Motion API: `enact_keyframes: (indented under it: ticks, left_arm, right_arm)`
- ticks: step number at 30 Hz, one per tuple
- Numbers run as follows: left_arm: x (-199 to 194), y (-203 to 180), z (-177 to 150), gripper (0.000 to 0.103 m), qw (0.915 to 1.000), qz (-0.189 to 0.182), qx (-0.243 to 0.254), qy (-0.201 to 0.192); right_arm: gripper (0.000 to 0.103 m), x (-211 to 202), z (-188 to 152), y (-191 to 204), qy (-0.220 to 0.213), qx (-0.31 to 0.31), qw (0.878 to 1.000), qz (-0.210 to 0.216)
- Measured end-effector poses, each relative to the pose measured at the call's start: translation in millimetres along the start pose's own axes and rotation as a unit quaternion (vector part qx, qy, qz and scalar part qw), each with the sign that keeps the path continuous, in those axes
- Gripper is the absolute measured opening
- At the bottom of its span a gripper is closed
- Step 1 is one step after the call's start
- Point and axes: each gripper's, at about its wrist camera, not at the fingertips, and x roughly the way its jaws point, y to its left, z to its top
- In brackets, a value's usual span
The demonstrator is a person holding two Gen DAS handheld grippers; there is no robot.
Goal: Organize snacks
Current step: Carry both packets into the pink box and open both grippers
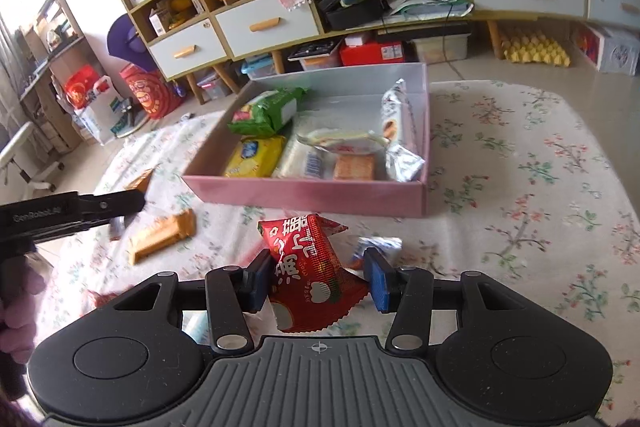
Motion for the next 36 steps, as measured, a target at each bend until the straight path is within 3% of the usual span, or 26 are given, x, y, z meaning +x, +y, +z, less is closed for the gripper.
enact_keyframes:
  ticks: [8, 16, 26, 36]
  left_arm:
    - [25.1, -4.8, 28.5, 0.036, 0.9994, -0.028, -0.017, -0.008]
    - [47.9, -2.4, 43.8, 0.036, 0.9985, -0.048, -0.023, -0.009]
    - [83.8, -12.4, 34.7, 0.036, 0.9987, -0.033, 0.033, 0.021]
    - [94.1, -8.1, 32.5, 0.036, 0.9983, -0.029, 0.039, 0.033]
  right_arm:
    - [0.047, 13.6, 41.1, 15.2, -0.022, -0.016, 0.999, 0.026]
    - [0.047, 38.2, 72.0, 8.7, -0.039, 0.044, 0.996, 0.073]
    - [0.047, 67.1, 78.3, -11.7, -0.04, 0.06, 0.996, 0.052]
    - [0.047, 84.7, 77.8, -21.9, -0.029, 0.081, 0.996, 0.033]
